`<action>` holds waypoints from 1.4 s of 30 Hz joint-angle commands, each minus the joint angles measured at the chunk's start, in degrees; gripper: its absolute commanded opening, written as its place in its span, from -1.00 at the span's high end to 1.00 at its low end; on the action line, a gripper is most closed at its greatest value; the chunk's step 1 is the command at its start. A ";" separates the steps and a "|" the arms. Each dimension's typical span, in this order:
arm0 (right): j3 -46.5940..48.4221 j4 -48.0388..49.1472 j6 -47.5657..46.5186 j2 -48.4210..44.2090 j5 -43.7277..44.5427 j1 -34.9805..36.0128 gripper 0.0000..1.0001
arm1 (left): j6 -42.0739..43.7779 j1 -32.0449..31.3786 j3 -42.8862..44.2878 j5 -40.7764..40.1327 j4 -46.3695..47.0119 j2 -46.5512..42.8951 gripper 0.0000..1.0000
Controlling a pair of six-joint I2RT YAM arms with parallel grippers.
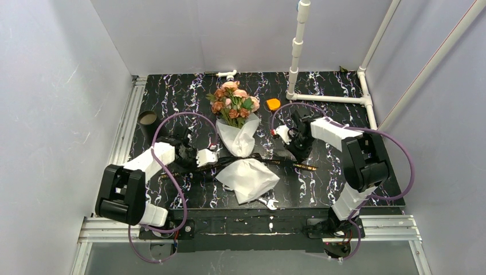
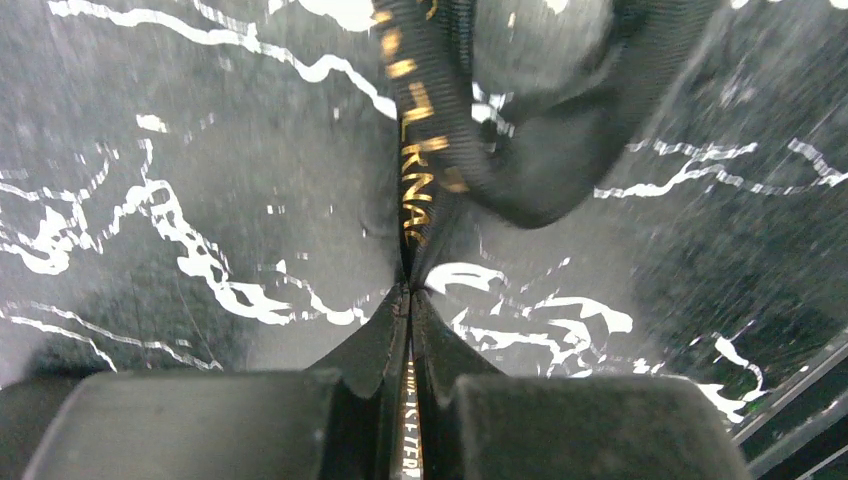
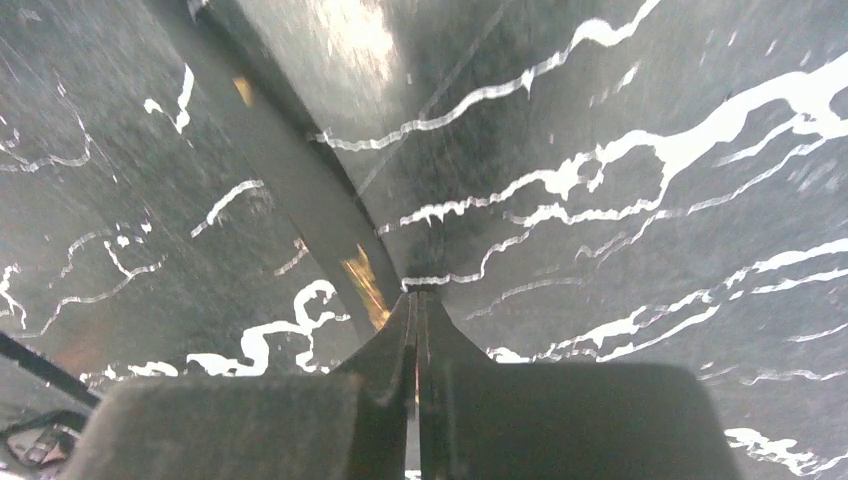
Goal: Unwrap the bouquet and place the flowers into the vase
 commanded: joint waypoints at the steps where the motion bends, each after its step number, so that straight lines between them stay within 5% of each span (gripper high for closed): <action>1: -4.28 -6.87 0.56 2.79 1.96 -3.19 0.97 | 6.02 3.66 -4.54 -5.09 -5.86 -0.64 1.00; 7: -4.43 -8.63 -1.83 2.26 2.84 -7.06 0.97 | 7.31 5.72 -5.12 -4.03 -6.66 -2.59 1.00; 11: -0.79 -12.39 -2.99 -0.18 -4.97 -7.10 0.95 | 6.05 5.59 -3.80 -1.03 -7.13 -2.91 1.00; 16: 3.16 -10.08 0.69 -2.99 -8.98 -0.59 -0.03 | 5.53 5.16 -2.79 -0.68 -7.25 -2.03 1.00; 25: 1.23 -0.01 5.95 -1.93 -2.12 11.65 -0.25 | 3.39 4.72 -1.75 -0.15 -7.43 -1.33 1.00; 35: -2.68 2.40 4.97 3.67 5.53 13.97 0.01 | 3.33 4.59 -1.12 -0.32 -7.88 -1.80 1.00; 37: -4.67 2.24 3.95 3.83 7.13 14.00 0.20 | 2.82 4.59 -1.04 -0.24 -7.88 -1.67 1.00; 40: -7.08 1.55 2.87 4.37 7.58 13.97 0.84 | 2.41 4.59 -0.84 -0.06 -7.88 -1.16 1.00; 42: -7.95 0.70 2.59 4.35 9.56 13.62 0.97 | 2.55 4.60 -1.15 -0.25 -7.88 -1.41 1.00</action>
